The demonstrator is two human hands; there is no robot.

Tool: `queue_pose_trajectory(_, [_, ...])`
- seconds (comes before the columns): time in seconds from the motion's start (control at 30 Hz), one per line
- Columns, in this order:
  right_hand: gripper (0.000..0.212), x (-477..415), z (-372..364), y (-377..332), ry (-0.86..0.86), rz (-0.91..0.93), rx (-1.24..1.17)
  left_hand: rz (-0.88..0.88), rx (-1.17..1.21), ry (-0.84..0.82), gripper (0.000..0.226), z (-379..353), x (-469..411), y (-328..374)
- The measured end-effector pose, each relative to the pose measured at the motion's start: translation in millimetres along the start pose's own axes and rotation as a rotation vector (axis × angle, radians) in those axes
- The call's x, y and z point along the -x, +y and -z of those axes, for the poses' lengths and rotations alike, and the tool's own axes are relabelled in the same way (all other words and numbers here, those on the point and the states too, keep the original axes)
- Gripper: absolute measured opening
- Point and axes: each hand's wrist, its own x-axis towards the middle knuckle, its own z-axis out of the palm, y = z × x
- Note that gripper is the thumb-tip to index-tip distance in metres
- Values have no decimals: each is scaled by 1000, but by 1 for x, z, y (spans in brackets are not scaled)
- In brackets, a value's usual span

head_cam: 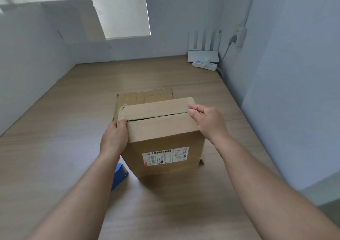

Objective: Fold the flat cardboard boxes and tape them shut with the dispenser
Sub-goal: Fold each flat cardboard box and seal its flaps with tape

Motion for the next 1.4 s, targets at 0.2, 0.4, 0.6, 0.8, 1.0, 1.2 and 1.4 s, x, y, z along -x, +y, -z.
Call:
queue_pose_trajectory(0.2, [33, 0, -1, 0, 87, 8, 80, -57, 51, -52, 46, -3, -13, 15])
queue_pose_trajectory(0.4, [33, -8, 16, 3, 82, -46, 103, -66, 16, -70, 44, -20, -10, 29])
queue_pose_trajectory(0.6, [33, -6, 16, -1, 80, -42, 149, -32, -46, -119, 38, -16, -10, 29])
queue_pose_trajectory(0.8, [33, -4, 34, -14, 85, -53, 281, -16, -109, -171, 45, -8, -5, 31])
queue_pose_trajectory(1.0, [32, -3, 34, -19, 54, -99, 333, 12, -147, -204, 47, -9, 1, 35])
queue_pose_trajectory(1.2, [35, -1, 28, -2, 93, -41, 271, -104, -167, -96, 49, -21, 1, 25])
queue_pose_trajectory(1.4, [35, -3, 23, 3, 114, -23, 247, -78, -97, -87, 49, -24, 3, 23])
